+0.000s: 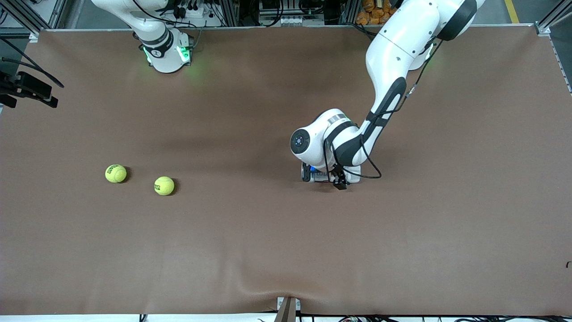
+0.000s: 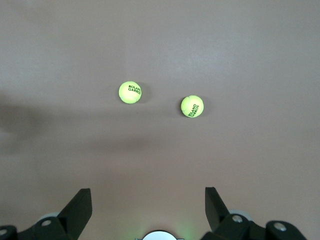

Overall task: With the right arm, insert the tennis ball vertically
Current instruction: 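Grasp the tube rim with the left gripper and tip it upright, then hold the upright tube with the left gripper while the right gripper reaches a ball, then grasp the nearer tennis ball with the right gripper and lift it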

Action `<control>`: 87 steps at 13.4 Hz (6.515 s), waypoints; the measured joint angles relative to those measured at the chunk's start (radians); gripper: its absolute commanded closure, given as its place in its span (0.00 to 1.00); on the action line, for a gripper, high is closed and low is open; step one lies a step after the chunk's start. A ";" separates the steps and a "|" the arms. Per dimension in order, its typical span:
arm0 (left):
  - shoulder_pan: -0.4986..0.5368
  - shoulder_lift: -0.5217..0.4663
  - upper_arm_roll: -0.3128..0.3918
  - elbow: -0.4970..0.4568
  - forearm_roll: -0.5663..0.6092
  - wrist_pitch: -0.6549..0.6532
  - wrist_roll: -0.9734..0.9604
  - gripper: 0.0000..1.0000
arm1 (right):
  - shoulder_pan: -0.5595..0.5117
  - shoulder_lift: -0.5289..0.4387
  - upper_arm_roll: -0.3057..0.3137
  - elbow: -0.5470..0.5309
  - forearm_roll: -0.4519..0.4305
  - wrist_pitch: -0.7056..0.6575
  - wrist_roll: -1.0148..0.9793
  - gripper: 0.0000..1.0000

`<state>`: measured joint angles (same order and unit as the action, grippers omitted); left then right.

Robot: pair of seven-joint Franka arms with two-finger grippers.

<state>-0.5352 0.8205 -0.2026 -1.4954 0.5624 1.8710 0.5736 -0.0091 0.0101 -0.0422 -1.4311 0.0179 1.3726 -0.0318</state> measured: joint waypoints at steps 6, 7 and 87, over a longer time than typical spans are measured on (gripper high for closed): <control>0.001 0.000 0.000 0.002 0.000 0.000 0.056 0.00 | 0.000 0.000 -0.001 0.000 0.000 -0.005 0.000 0.00; 0.001 0.000 0.000 0.002 0.000 0.000 0.060 0.00 | 0.000 0.000 -0.001 0.000 0.000 -0.006 0.000 0.00; -0.155 0.298 -0.029 0.034 -0.394 1.648 -0.501 0.23 | 0.133 0.550 0.013 -0.426 0.112 0.856 0.305 0.57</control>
<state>-0.6898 1.1181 -0.2316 -1.4616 0.1681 3.5186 0.0724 0.1240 0.5601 -0.0287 -1.8576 0.1299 2.2289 0.2730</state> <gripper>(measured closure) 0.225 0.110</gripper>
